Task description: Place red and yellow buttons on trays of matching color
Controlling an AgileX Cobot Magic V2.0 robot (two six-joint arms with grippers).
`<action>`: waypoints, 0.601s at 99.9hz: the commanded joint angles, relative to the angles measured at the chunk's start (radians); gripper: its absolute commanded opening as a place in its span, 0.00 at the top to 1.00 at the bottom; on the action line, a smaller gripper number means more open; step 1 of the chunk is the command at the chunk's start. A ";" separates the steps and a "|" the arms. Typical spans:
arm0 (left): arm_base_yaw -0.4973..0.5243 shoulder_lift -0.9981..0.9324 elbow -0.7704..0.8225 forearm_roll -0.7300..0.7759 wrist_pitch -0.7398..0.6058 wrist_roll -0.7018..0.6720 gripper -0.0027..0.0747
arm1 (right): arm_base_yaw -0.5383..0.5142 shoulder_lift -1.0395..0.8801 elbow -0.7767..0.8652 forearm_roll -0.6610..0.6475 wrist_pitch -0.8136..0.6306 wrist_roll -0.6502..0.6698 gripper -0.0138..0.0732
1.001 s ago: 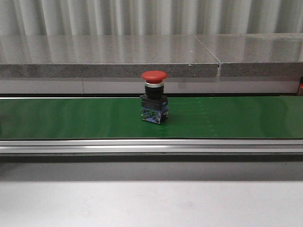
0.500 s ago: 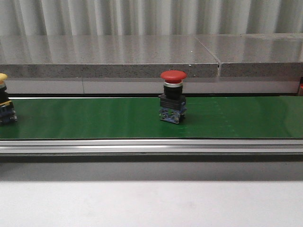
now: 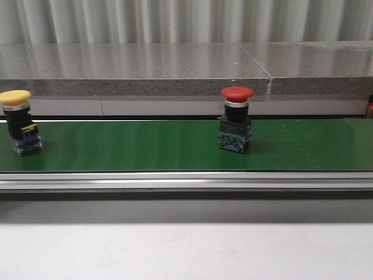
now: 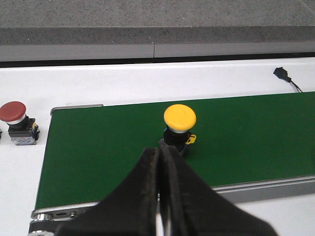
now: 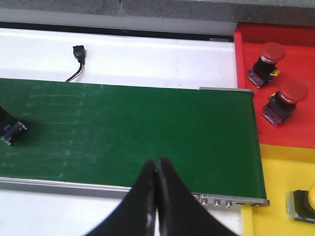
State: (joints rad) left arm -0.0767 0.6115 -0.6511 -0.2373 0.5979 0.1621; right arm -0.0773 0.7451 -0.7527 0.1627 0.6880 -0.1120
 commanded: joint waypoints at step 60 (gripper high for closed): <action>-0.008 0.001 -0.027 -0.022 -0.088 0.002 0.99 | 0.001 0.010 -0.030 0.050 -0.041 -0.021 0.10</action>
State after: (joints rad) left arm -0.0767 0.6115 -0.6511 -0.2396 0.5842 0.1621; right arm -0.0773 0.7451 -0.7527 0.1810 0.6916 -0.1138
